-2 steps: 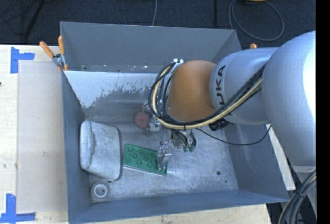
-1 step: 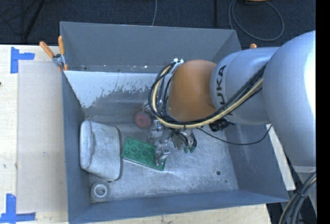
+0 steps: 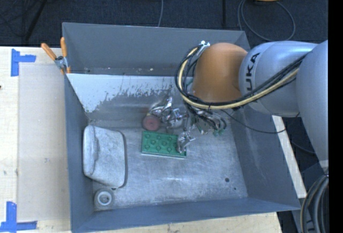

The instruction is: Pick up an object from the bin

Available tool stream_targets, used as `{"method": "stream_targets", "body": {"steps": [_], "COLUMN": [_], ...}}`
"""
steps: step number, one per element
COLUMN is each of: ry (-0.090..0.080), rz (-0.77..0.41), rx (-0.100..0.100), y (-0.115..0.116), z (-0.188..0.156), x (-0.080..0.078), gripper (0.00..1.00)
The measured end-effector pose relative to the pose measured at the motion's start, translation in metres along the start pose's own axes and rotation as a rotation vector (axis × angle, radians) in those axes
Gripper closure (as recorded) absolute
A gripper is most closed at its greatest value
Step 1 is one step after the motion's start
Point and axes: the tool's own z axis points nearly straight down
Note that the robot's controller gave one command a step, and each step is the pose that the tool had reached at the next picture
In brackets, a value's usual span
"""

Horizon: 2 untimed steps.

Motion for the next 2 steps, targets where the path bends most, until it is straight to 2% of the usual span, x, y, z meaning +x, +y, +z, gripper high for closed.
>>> {"method": "stream_targets", "body": {"steps": [1, 2], "ry": [-0.002, -0.005], "rz": [0.033, -0.015], "rx": [0.009, 0.012], "y": [0.02, 0.021], "z": [-0.061, -0.268], "x": [0.017, 0.025], "gripper": [1.0, 1.0]}}
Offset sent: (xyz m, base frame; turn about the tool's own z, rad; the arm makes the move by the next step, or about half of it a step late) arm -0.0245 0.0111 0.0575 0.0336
